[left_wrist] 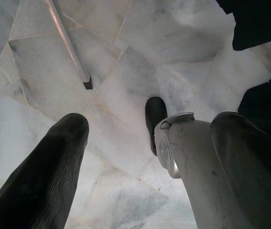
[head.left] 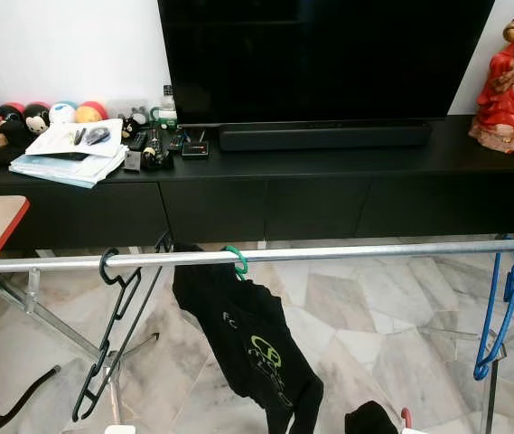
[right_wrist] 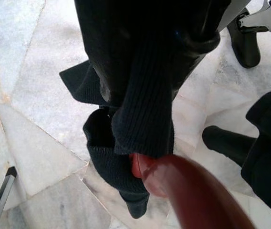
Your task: Hang hanger
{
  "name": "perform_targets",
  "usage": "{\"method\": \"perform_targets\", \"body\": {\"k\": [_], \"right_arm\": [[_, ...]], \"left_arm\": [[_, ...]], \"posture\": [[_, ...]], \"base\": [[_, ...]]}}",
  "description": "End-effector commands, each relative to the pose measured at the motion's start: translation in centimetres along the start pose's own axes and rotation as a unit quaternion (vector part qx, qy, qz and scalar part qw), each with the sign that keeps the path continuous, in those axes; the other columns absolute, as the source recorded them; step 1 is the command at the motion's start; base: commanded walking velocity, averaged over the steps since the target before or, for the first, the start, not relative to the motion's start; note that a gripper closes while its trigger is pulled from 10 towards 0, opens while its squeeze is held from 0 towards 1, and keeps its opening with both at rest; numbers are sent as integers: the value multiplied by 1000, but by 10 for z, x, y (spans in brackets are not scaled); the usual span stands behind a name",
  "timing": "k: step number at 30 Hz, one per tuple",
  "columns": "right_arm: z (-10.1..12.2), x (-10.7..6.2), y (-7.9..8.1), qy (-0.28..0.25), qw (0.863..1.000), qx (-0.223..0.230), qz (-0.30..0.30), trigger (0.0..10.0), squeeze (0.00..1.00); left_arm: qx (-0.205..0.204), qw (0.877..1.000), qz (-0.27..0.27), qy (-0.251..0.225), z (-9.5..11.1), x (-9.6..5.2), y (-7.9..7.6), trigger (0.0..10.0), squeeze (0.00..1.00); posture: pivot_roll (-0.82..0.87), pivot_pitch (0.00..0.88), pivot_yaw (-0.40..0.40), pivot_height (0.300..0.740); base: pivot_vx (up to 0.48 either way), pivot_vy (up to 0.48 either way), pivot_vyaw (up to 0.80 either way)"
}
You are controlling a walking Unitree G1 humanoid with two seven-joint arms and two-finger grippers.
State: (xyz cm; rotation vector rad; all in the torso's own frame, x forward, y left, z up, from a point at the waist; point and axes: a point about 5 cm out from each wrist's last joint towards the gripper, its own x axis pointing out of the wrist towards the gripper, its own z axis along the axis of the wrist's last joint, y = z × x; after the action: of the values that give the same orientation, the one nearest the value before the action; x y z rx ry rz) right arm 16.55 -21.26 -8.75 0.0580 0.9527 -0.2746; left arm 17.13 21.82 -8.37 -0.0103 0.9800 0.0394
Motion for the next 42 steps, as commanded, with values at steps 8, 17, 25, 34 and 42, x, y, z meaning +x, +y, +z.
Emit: {"method": "perform_targets", "body": {"k": [8,17,25,34,42], "right_arm": [[2,0,4,-6,1000,3,4,10000,0],[0,0,3,-3,1000,2,2,10000,0],[0,0,4,-4,1000,2,3,10000,0],[0,0,5,-4,1000,2,3,10000,0],[-1,0,4,-3,1000,2,2,10000,0]], "left_arm": [[3,1000,2,9,-5,-1,3,10000,0],[3,1000,1,9,-5,-1,3,10000,0],[2,1000,2,10,-5,-1,3,10000,0],[3,1000,3,8,-3,-1,4,10000,0],[4,1000,2,6,-2,-1,3,10000,0]], "posture": [[15,56,28,740],[15,58,27,740],[17,57,26,740],[18,58,26,740],[18,60,28,740]], "base": [[-94,0,0],[-277,0,0],[-279,0,0],[-280,0,0],[-280,0,0]]}}
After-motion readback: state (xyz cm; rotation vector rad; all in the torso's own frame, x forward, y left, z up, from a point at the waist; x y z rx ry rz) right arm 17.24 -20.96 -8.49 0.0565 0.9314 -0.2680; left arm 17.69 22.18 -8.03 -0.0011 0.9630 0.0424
